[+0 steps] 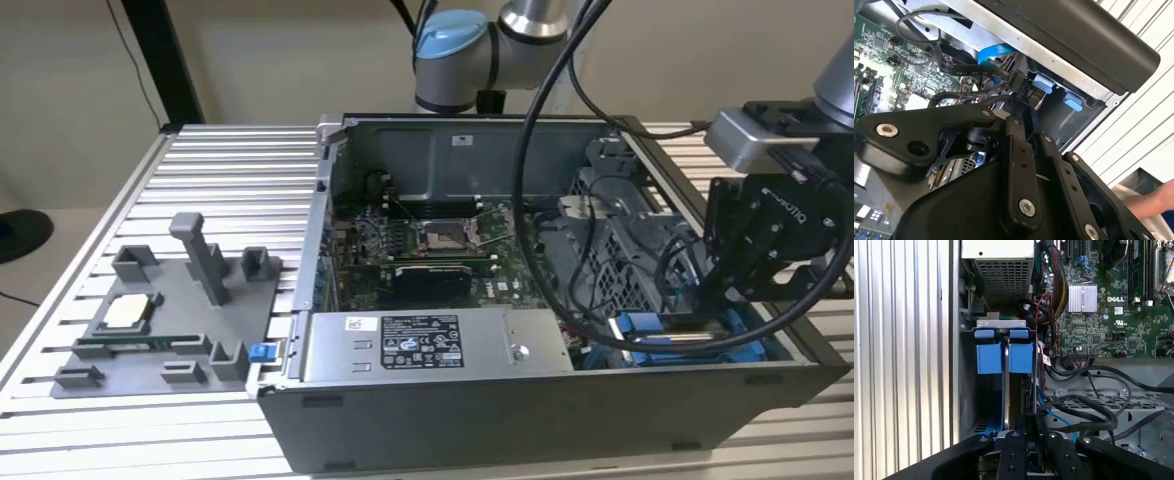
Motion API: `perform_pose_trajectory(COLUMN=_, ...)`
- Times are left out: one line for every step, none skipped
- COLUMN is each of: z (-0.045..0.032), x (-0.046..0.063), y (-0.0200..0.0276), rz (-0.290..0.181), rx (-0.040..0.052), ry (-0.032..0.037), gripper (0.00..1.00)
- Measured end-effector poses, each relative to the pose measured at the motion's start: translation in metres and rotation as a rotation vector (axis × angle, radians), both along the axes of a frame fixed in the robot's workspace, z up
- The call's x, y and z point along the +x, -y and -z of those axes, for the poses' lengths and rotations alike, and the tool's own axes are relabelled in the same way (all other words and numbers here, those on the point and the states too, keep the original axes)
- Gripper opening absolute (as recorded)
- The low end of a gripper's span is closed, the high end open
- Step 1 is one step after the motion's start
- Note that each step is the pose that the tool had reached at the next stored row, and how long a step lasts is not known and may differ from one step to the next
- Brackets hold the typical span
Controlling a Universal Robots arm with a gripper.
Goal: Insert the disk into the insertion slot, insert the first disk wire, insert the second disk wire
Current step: 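Insert the first disk wire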
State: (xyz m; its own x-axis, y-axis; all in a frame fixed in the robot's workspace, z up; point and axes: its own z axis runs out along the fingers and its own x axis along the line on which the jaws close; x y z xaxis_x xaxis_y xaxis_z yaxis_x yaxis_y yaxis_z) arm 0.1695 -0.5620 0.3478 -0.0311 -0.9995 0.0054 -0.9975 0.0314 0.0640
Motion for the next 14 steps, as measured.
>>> perform_pose_trajectory(z=0.0003, x=0.0001, y=0.0000, rz=0.000, rx=-0.0002, ry=0.0000, gripper=0.00)
perform_pose_trajectory(z=0.0005, x=0.0004, y=0.0000, rz=-0.001, rx=-0.0002, ry=0.0000, gripper=0.00)
perform_pose_trajectory(z=0.0008, x=0.0006, y=0.0000, rz=-0.001, rx=-0.0002, ry=0.0000, gripper=0.00)
perform_pose_trajectory(z=0.0013, x=0.0006, y=0.0000, rz=-0.001, rx=0.0001, ry=0.0000, gripper=0.00)
perform_pose_trajectory(z=0.0017, x=0.0007, y=0.0000, rz=-0.002, rx=0.0000, ry=0.0000, gripper=0.00)
perform_pose_trajectory(z=0.0019, x=0.0007, y=0.0000, rz=-0.003, rx=-0.0004, ry=0.0000, gripper=0.00)
perform_pose_trajectory(z=0.0022, x=0.0008, y=0.0000, rz=-0.003, rx=-0.0007, ry=0.0000, gripper=0.00)
perform_pose_trajectory(z=0.0027, x=0.0009, y=0.0000, rz=-0.005, rx=-0.0009, ry=0.0001, gripper=0.00)
perform_pose_trajectory(z=0.0029, x=0.0011, y=0.0000, rz=-0.006, rx=-0.0013, ry=0.0000, gripper=0.00)
perform_pose_trajectory(z=0.0034, x=0.0012, y=0.0000, rz=-0.007, rx=-0.0015, ry=0.0000, gripper=0.00)
perform_pose_trajectory(z=0.0040, x=0.0012, y=0.0000, rz=-0.009, rx=-0.0019, ry=0.0000, gripper=0.00)
perform_pose_trajectory(z=0.0046, x=0.0012, y=0.0000, rz=-0.010, rx=-0.0022, ry=0.0000, gripper=0.00)
perform_pose_trajectory(z=0.0052, x=0.0012, y=0.0000, rz=-0.011, rx=-0.0024, ry=0.0000, gripper=0.00)
perform_pose_trajectory(z=0.0057, x=0.0012, y=0.0000, rz=-0.011, rx=-0.0024, ry=0.0000, gripper=0.00)
